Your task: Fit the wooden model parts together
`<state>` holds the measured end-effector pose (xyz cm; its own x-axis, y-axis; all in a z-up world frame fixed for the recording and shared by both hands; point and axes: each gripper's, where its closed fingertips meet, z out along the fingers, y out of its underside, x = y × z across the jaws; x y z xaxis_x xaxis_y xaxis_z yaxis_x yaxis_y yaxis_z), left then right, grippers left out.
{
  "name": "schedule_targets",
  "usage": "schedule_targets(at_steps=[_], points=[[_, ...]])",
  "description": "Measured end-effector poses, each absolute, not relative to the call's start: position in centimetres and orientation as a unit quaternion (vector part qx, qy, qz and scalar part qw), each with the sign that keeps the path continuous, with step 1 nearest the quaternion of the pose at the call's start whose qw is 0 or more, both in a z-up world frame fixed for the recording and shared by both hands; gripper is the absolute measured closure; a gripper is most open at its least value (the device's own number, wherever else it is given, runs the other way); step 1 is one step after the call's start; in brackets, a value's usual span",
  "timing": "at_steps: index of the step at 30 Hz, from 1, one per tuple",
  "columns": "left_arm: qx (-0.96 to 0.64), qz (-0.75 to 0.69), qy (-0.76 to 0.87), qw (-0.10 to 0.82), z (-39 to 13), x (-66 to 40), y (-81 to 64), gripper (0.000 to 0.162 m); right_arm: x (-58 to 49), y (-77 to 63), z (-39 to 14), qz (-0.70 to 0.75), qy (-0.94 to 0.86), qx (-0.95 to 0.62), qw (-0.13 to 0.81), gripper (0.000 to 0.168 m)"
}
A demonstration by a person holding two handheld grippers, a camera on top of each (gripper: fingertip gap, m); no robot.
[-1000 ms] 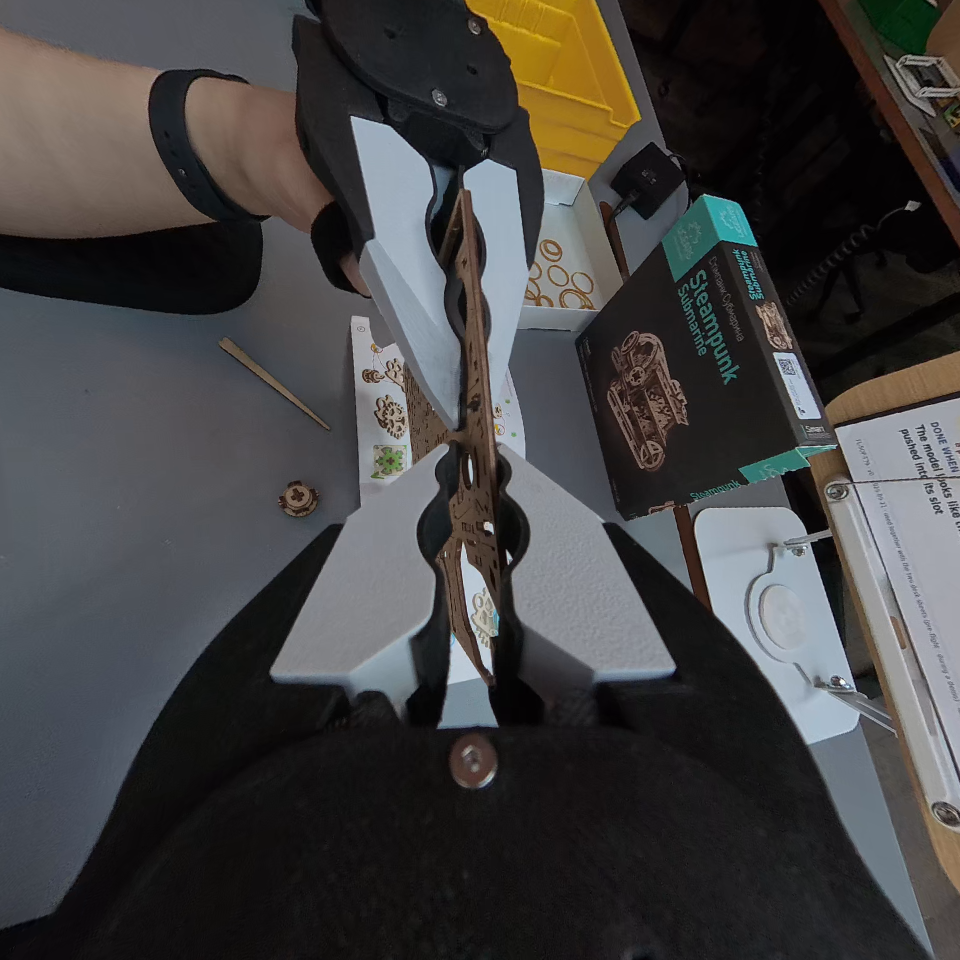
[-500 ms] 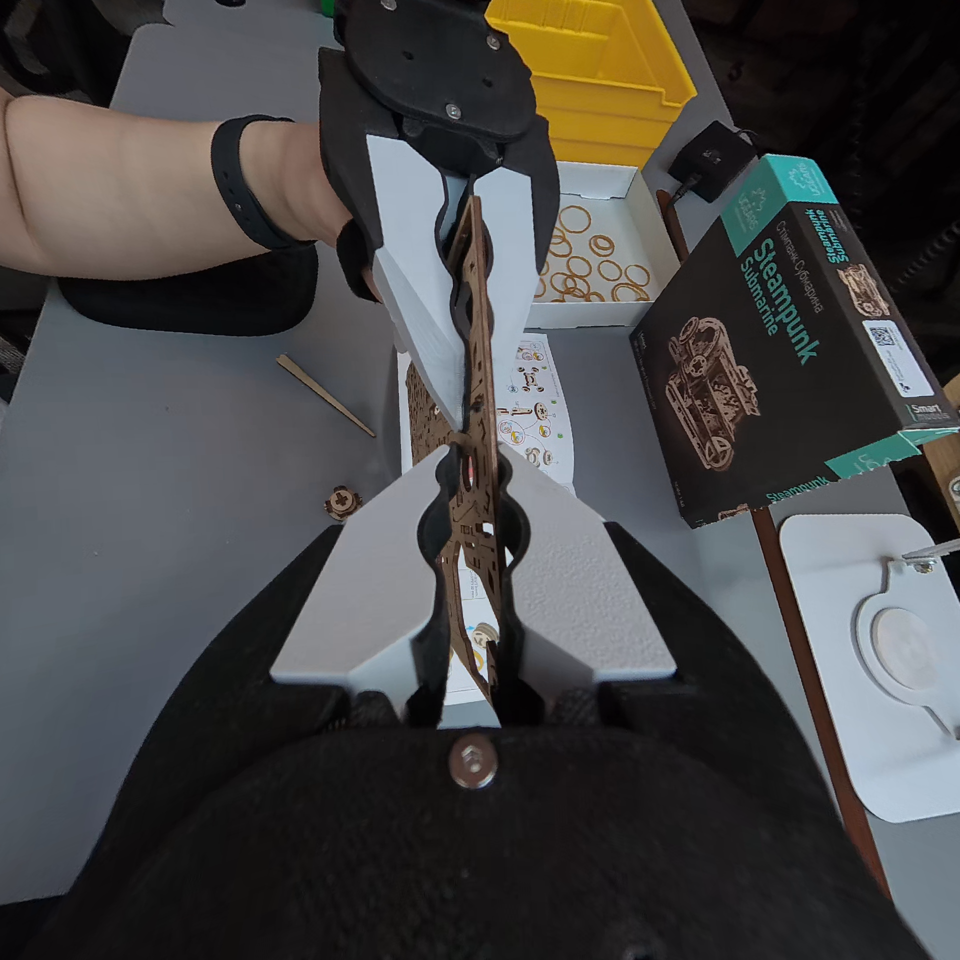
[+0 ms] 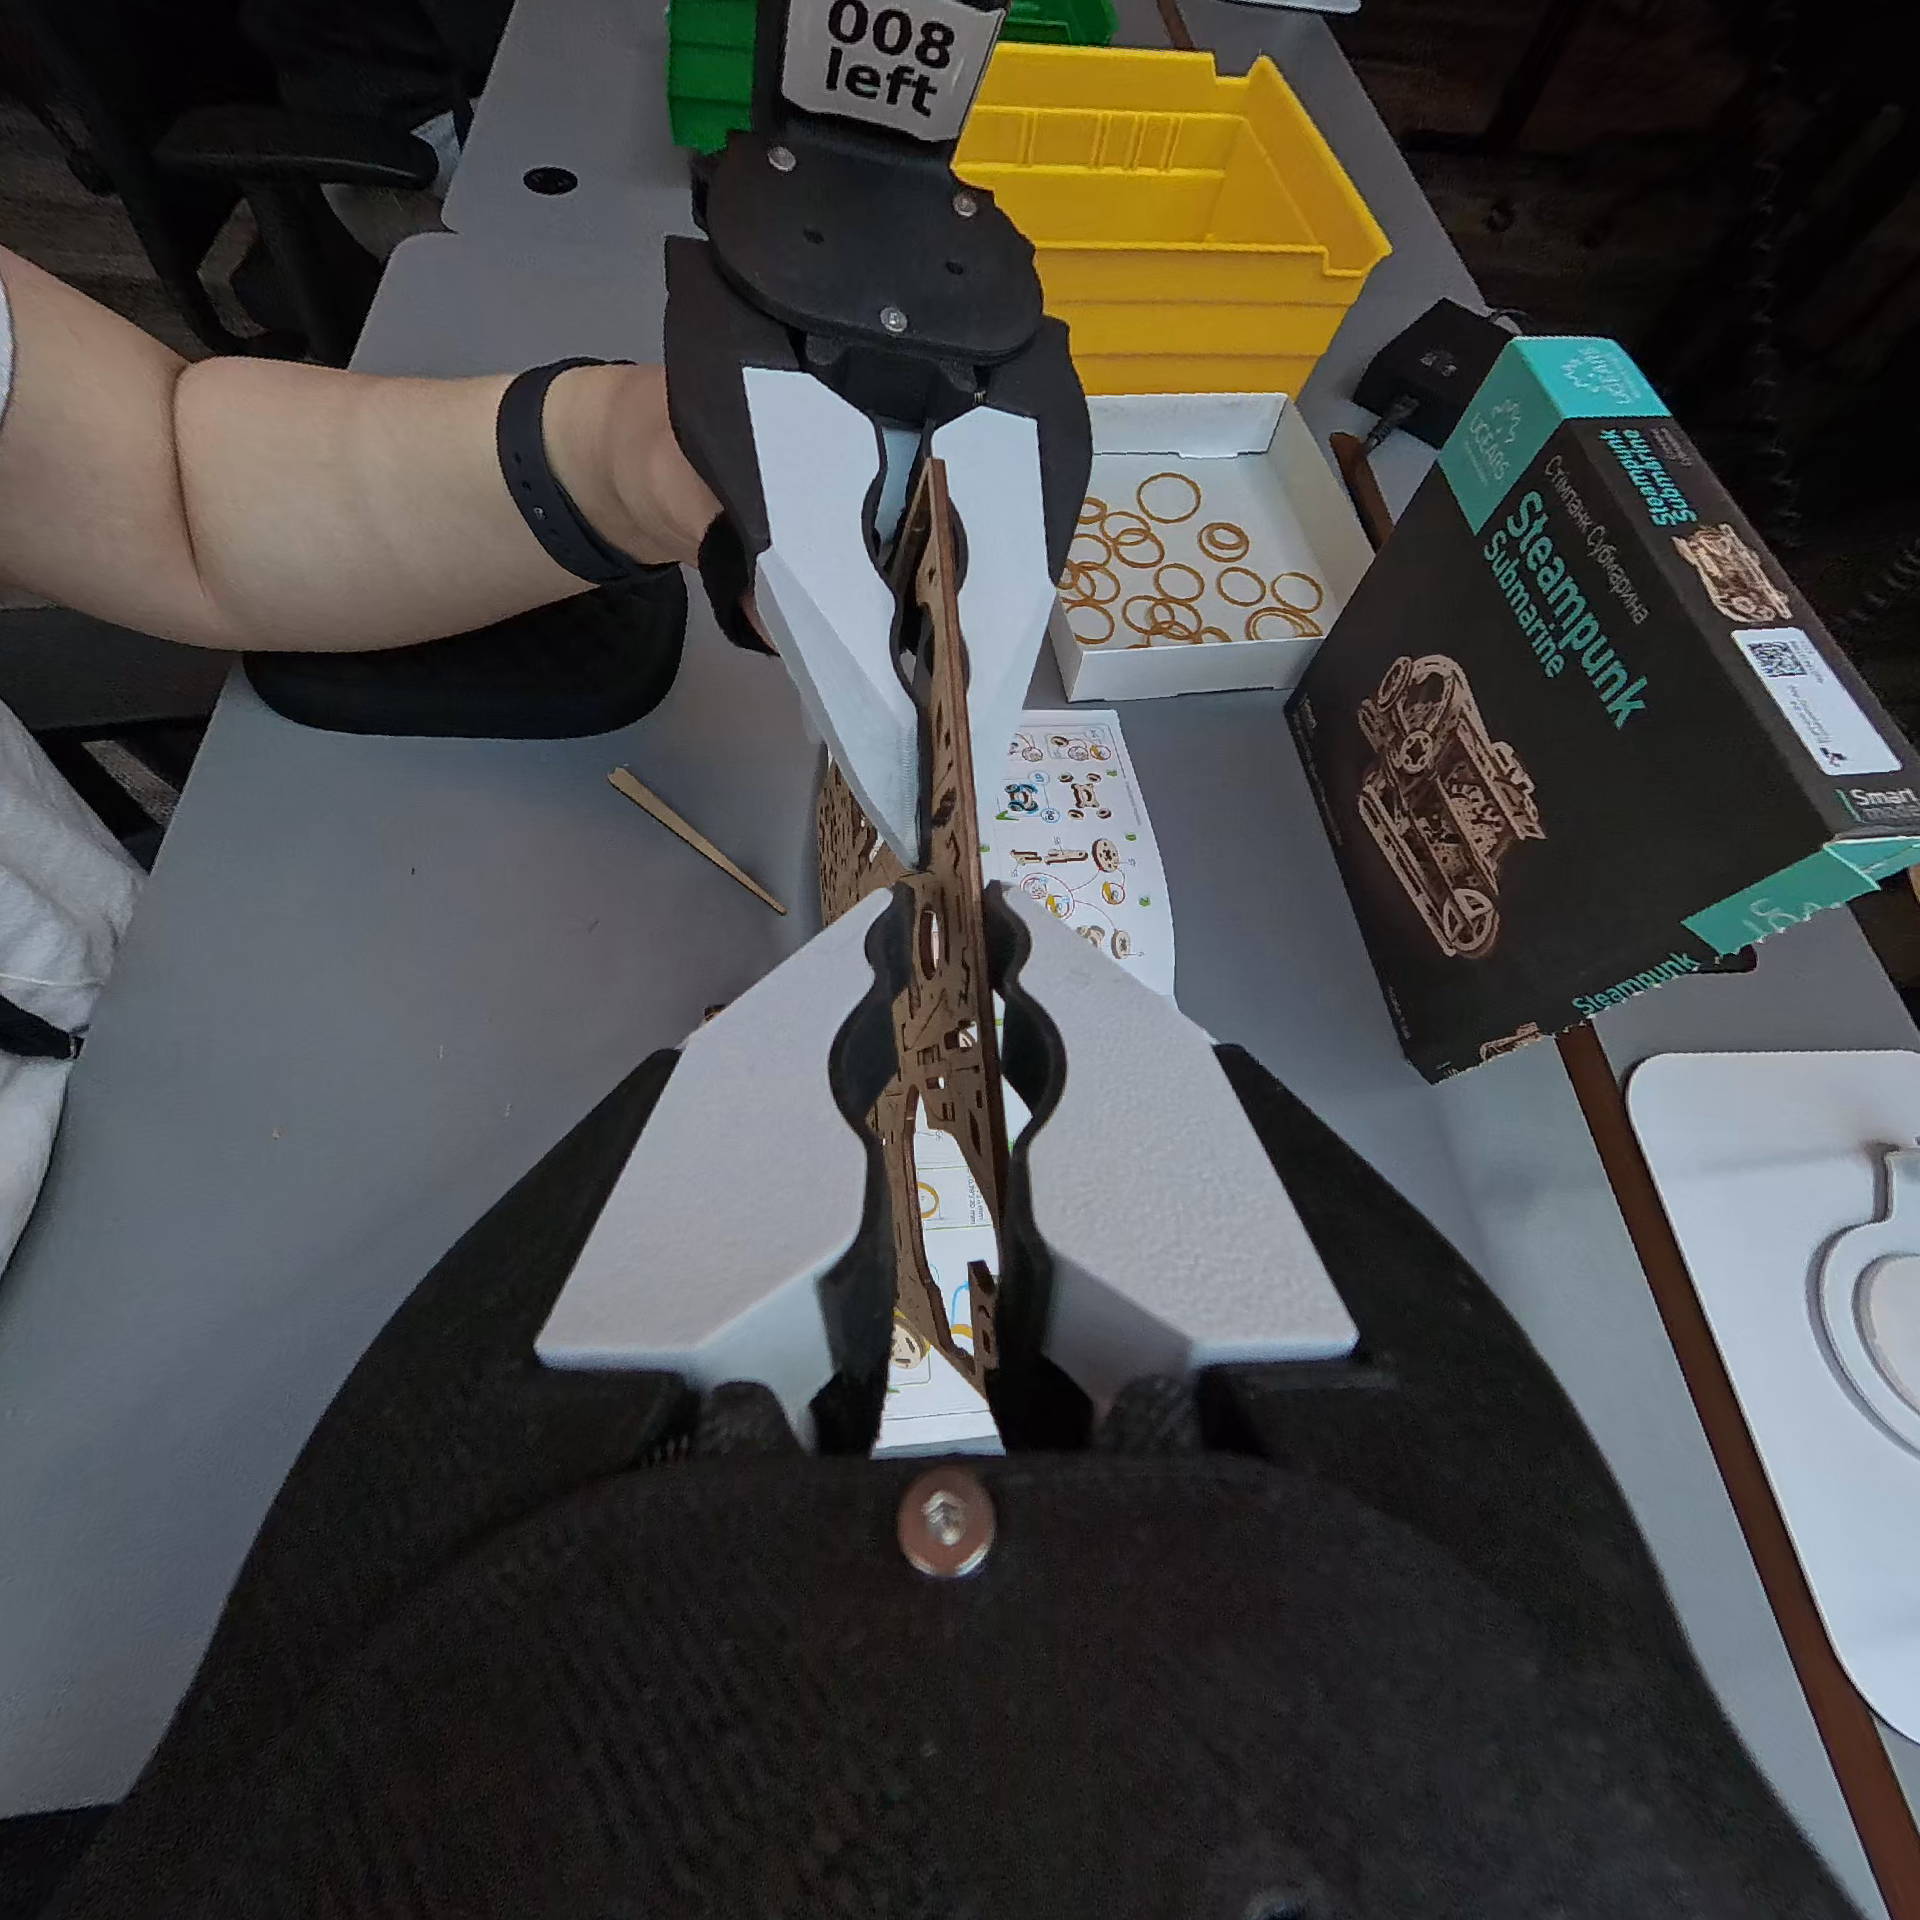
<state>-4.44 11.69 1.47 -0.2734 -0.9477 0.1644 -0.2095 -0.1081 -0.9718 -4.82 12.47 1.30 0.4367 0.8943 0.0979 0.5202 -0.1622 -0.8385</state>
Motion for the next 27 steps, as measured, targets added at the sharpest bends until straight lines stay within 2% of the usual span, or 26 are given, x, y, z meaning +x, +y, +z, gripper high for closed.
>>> schedule_targets(at_steps=[6,8,11,27], points=[[-0.495,-0.552,0.580,0.335,1.5,-4.6,11.7,0.161,-4.9,12.4,2.1,0.246,-0.470,-0.725,0.439,0.164],[-0.486,-0.561,0.573,0.348,2.1,-4.6,11.7,0.157,-5.3,12.1,2.1,0.262,-0.472,-0.722,0.433,0.166],[-0.480,-0.575,0.570,0.338,2.4,-4.8,11.5,0.161,-5.4,12.1,2.1,0.261,-0.475,-0.721,0.433,0.165],[-0.502,-0.541,0.570,0.360,2.1,-5.0,12.6,0.162,-5.1,13.7,1.5,0.169,-0.475,-0.734,0.455,0.156]])
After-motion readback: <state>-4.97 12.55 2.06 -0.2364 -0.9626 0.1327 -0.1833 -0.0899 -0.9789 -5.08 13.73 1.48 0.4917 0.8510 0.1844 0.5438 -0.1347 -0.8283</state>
